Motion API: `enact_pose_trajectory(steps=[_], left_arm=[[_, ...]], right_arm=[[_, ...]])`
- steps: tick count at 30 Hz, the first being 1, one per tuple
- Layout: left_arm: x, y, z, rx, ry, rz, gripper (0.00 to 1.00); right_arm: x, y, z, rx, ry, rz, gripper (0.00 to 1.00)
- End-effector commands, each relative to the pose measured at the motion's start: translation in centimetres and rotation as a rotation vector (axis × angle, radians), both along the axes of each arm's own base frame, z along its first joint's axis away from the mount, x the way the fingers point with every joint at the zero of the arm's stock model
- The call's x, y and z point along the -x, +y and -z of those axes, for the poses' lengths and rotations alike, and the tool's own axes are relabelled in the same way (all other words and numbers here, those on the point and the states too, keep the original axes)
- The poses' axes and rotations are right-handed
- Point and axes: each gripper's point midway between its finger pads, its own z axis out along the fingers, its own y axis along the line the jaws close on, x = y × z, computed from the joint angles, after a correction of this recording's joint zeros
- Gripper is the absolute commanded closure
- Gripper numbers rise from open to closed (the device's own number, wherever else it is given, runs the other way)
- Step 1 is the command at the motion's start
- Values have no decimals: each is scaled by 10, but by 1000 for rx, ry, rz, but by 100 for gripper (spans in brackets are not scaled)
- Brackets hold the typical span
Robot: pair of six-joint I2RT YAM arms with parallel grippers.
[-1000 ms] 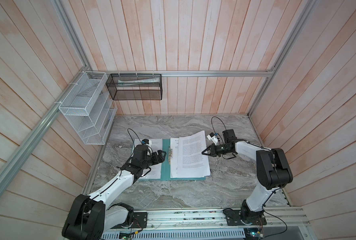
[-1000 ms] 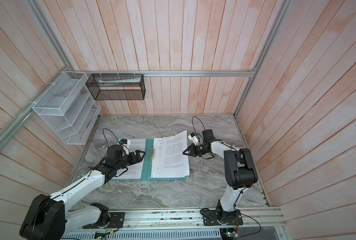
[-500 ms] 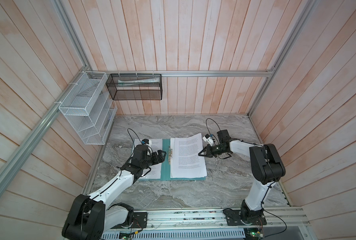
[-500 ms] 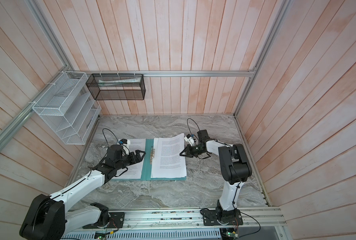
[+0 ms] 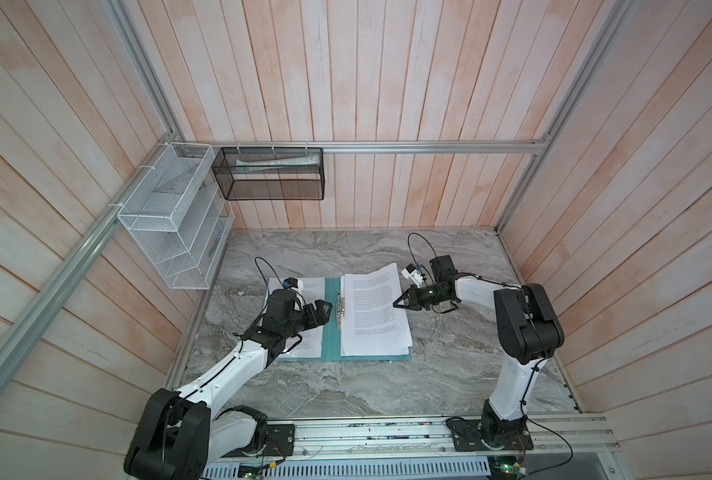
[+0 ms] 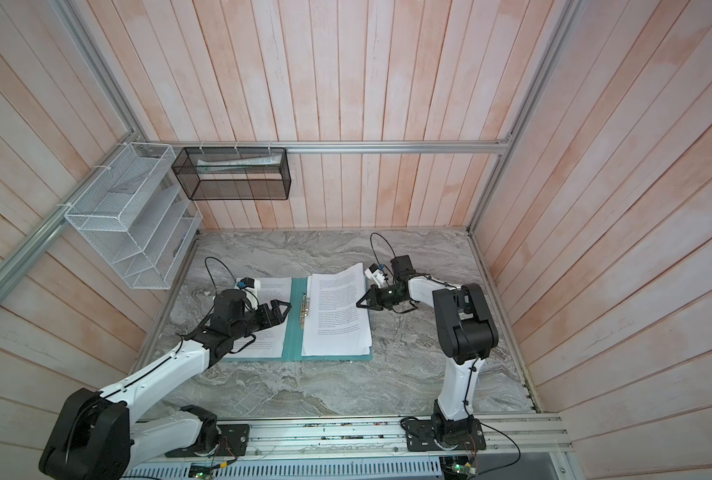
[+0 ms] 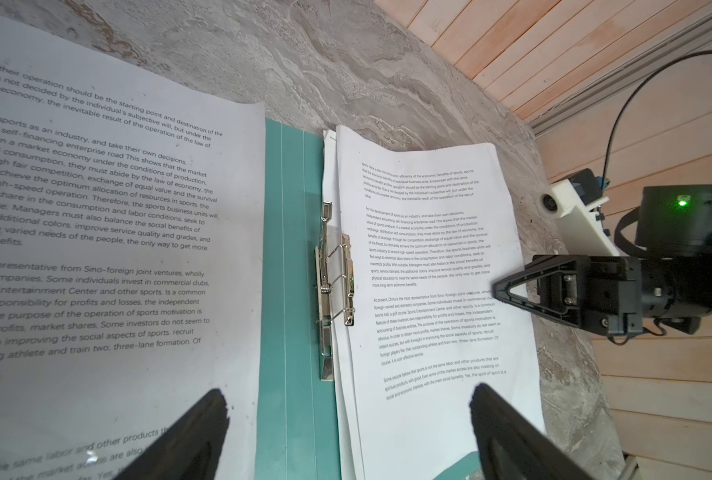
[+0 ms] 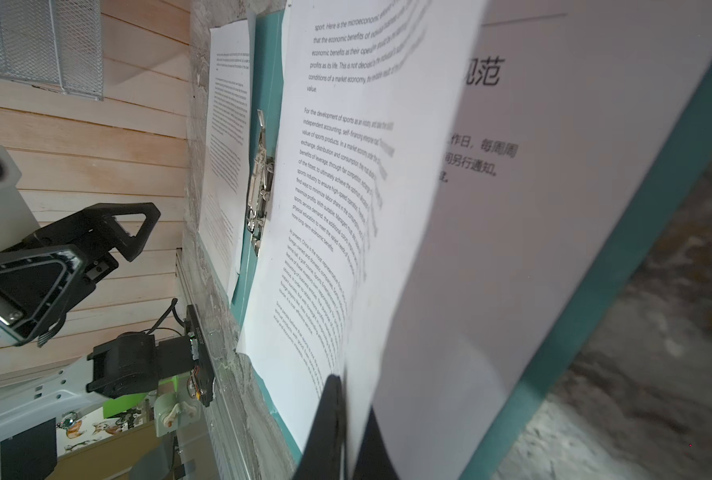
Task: Put the files into the folder
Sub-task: 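Hold the sheet flat on the stack with the right gripper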
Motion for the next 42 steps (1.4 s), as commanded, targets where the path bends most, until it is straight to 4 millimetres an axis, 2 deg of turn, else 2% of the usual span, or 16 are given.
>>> enact_pose_trajectory(steps=[1,21,32,42], left_arm=[[1,3,0,-4,-11,-3,7],[2,4,4,-3,2,-9,7],[2,4,4,-2,1,-13,7],[1,3,3,1,1,-9,7]], right_arm=[[0,5,3,7,-1,-27,100],[5,14,5,3,-3,-49,100],[2,11,7,46,25,70,100],[2,14,-3,33,26,123,100]])
